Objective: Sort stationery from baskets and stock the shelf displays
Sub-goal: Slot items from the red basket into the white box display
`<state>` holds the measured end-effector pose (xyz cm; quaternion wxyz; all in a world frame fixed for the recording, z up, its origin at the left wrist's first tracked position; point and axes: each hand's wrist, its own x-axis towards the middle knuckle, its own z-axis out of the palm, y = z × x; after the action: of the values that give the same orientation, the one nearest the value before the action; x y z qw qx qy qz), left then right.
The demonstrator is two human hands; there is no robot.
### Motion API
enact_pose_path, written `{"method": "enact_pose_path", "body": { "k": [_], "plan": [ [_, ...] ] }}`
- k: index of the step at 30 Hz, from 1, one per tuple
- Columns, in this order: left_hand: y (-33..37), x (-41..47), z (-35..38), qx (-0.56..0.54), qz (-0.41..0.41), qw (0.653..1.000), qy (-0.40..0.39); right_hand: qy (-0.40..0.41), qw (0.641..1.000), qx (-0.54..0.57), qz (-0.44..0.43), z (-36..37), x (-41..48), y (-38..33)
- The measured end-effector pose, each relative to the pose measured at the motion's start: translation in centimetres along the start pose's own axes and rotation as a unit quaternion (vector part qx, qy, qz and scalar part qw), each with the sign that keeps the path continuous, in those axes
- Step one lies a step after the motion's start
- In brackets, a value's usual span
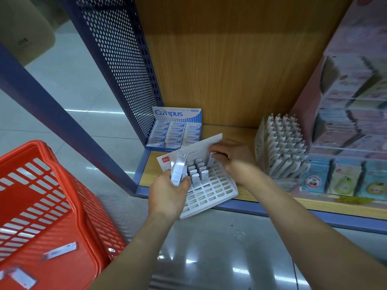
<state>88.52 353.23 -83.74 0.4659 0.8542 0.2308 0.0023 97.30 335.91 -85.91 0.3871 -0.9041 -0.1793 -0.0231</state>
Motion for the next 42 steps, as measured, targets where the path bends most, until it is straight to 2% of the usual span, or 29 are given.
{"method": "enact_pose_path", "body": {
  "k": [6,9,17,21,25,28,32,33,35,36,37,40,42],
  "plan": [
    [0.0,0.3,0.1,0.011,0.01,1.0,0.001,-0.044,0.998,-0.032,-0.029,0.4,0.3,0.6],
    [0.1,0.1,0.1,0.002,0.008,1.0,-0.002,-0.041,0.996,-0.05,-0.062,1.3,0.1,0.8],
    [0.4,-0.1,-0.2,-0.022,0.003,1.0,-0.008,-0.061,0.99,-0.122,-0.034,1.5,0.8,1.1],
    [0.7,0.0,0.0,-0.04,0.007,0.999,-0.012,-0.046,0.988,-0.149,-0.016,2.0,0.8,0.8],
    [0.8,-0.3,0.0,-0.05,0.007,0.998,-0.036,-0.018,0.993,-0.12,0.011,3.0,0.1,1.0],
    [1.1,-0.6,0.0,-0.102,-0.011,0.993,-0.064,0.033,0.997,0.023,0.073,3.3,-0.6,0.5],
    [1.7,-1.2,0.1,-0.206,-0.046,0.973,-0.091,0.125,0.964,0.176,0.154,2.3,-2.2,-1.6],
    [1.7,-1.3,0.2,-0.214,-0.048,0.97,-0.102,0.105,0.948,0.238,0.181,1.9,-2.6,-2.2],
    [1.8,-1.7,0.4,-0.212,-0.042,0.968,-0.126,-0.005,0.884,0.396,0.248,1.5,-3.2,-3.6],
    [1.8,-2.0,0.6,-0.212,-0.038,0.967,-0.136,-0.049,0.853,0.444,0.27,1.3,-3.5,-4.0],
    [1.9,-2.2,0.6,-0.217,-0.035,0.965,-0.145,-0.064,0.838,0.462,0.284,1.3,-3.7,-4.1],
    [2.0,-2.6,0.5,-0.264,-0.052,0.951,-0.152,-0.016,0.789,0.528,0.315,0.9,-3.7,-4.0],
    [2.0,-2.7,0.2,-0.308,-0.069,0.938,-0.145,0.008,0.772,0.542,0.333,0.6,-3.7,-4.1]
  ]
}}
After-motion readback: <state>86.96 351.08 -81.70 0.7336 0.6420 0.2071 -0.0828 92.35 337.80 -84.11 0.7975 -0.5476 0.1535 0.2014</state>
